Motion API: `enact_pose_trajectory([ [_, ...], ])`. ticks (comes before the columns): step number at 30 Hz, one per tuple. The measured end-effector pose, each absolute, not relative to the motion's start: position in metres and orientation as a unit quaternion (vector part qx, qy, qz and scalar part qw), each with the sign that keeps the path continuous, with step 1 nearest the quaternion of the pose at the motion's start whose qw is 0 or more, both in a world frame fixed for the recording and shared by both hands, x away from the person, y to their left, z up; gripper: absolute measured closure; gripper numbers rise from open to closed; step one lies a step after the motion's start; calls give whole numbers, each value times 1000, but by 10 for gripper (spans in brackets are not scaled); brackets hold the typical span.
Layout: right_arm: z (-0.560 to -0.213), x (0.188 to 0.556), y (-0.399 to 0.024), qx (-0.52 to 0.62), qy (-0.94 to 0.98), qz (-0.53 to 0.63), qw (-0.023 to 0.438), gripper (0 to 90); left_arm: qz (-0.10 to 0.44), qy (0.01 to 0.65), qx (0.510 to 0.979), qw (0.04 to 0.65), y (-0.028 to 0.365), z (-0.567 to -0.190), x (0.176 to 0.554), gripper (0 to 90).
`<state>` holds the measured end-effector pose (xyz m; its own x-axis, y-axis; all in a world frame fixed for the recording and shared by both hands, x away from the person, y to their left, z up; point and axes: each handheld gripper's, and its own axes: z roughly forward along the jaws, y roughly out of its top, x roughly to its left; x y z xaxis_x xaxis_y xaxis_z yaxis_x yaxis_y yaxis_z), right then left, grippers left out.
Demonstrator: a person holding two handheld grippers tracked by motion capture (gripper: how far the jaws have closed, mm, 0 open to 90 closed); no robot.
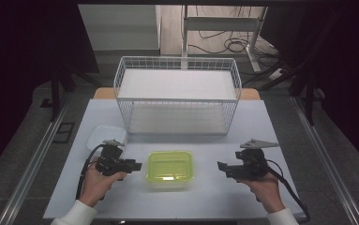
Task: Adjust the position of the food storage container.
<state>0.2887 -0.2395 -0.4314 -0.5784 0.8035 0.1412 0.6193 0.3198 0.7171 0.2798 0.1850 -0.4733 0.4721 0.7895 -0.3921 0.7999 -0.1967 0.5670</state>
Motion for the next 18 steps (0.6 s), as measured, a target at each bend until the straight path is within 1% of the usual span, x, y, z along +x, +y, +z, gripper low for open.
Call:
enact_pose_trajectory([
  [1,-430,287,-237,439,802,389,110,162,-4,516,762,391,188,-467,279,492],
  [2,-430,287,-237,439,802,389,110,162,-4,516,762,391,188,-467,279,460],
  [3,-430,287,-236,437,801,398,96,162,-4,517,753,407,190,-462,278,425],
  [5,-431,288,-234,438,799,402,86,161,-1,520,745,417,193,-460,277,386],
  [11,-432,290,-228,438,799,407,67,160,-7,527,730,435,203,-459,275,334],
  [18,-434,291,-219,428,806,404,60,160,-19,527,727,440,205,-460,273,297],
])
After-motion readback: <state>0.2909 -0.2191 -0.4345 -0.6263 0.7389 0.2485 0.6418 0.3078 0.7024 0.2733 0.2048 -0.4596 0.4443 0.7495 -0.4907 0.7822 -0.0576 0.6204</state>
